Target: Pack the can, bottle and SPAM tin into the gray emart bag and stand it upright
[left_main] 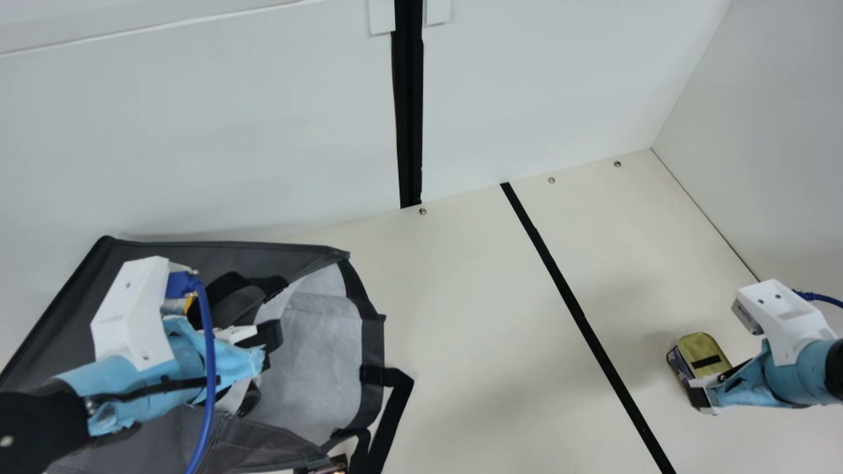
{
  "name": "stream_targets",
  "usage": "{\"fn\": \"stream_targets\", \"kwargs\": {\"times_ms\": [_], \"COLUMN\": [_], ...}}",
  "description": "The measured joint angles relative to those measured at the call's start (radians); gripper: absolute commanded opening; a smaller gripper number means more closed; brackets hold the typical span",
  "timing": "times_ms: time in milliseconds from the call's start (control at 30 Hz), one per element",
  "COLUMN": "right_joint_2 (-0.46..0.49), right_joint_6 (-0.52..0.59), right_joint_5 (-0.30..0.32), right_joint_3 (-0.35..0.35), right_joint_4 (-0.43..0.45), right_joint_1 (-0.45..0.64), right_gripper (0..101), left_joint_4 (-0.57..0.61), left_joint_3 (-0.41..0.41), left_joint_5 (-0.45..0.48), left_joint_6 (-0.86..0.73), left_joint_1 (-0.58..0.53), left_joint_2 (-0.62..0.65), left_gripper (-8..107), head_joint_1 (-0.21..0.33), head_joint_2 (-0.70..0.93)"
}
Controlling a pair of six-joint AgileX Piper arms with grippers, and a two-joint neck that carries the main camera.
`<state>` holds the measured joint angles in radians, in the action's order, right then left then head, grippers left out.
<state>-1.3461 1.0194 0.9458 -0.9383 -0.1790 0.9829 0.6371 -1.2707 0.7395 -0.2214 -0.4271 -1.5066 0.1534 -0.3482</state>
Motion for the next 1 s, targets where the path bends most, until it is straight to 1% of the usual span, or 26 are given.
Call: {"fn": "stream_targets", "kwargs": {"times_ms": [600, 667, 800, 1000], "right_joint_2": [-0.162, -0.181, -0.223, -0.269], "right_joint_6": [0.031, 0.037, 0.053, 0.085], "right_joint_5": [-0.093, -0.096, -0.114, -0.118], "right_joint_3": [0.000, -0.003, -0.017, -0.035], "right_joint_4": [-0.003, -0.005, -0.020, -0.036], "right_joint_1": [-0.028, -0.032, -0.036, -0.043], "right_gripper": [95, 95, 68, 28], "left_joint_4": [0.000, 0.000, 0.000, 0.000], "left_joint_3": [0.000, 0.000, 0.000, 0.000], "left_joint_5": [0.000, 0.000, 0.000, 0.000], "left_joint_6": [0.000, 0.000, 0.000, 0.000], "left_joint_1": [0.000, 0.000, 0.000, 0.000], "left_joint_2": [0.000, 0.000, 0.000, 0.000], "left_gripper": [-8, -8, -8, -8], "head_joint_1": [-0.002, -0.002, 0.000, 0.000], "head_joint_2": [0.000, 0.000, 0.000, 0.000]}}
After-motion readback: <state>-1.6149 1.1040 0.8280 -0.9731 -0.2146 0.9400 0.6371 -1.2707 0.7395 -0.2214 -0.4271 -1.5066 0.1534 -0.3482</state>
